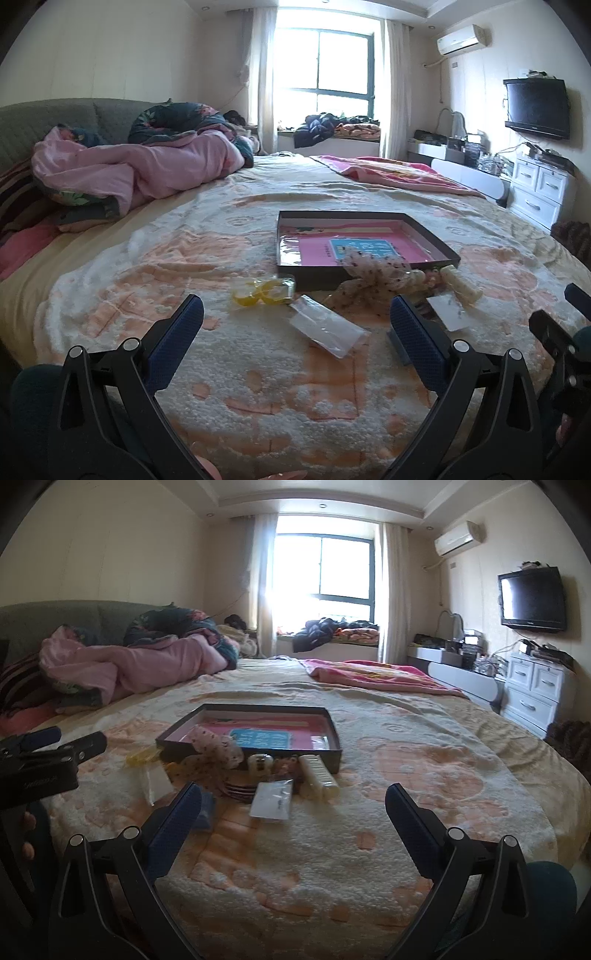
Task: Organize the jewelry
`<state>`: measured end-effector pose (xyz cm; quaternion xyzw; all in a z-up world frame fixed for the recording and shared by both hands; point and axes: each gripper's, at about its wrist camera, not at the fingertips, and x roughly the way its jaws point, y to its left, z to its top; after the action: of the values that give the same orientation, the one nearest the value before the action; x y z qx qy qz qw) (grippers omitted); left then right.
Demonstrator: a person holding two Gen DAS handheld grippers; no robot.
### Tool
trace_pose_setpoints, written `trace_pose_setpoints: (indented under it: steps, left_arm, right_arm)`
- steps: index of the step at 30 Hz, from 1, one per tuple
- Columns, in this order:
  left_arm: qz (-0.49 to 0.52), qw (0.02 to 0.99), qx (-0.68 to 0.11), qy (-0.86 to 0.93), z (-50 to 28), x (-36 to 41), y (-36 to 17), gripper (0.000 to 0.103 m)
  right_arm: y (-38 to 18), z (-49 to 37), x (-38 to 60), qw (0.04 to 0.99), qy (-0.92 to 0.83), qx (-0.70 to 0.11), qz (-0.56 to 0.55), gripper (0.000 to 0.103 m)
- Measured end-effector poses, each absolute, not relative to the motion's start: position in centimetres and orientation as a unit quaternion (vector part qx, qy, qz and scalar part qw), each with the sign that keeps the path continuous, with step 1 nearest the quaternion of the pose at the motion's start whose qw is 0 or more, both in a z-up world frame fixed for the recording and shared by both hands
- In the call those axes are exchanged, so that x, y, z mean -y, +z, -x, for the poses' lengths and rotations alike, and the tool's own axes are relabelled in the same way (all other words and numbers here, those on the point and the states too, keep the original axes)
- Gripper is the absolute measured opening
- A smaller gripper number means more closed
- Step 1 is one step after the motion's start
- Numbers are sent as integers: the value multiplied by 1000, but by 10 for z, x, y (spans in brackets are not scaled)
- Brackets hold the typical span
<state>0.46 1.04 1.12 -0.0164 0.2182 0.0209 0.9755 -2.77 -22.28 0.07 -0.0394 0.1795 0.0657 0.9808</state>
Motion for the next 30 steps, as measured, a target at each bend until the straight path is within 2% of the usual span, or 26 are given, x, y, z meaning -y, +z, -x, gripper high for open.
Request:
trace_pose_setpoints:
  steps: [13, 30]
  left_arm:
    - [28, 971, -231, 59, -18, -32, 5, 93]
    - [65, 943, -316, 81, -67, -69, -13, 93]
  right_arm:
    - [-10, 14, 189, 965, 148, -204, 73, 97]
    - [-27, -34, 149, 940, 197, -262, 92, 97]
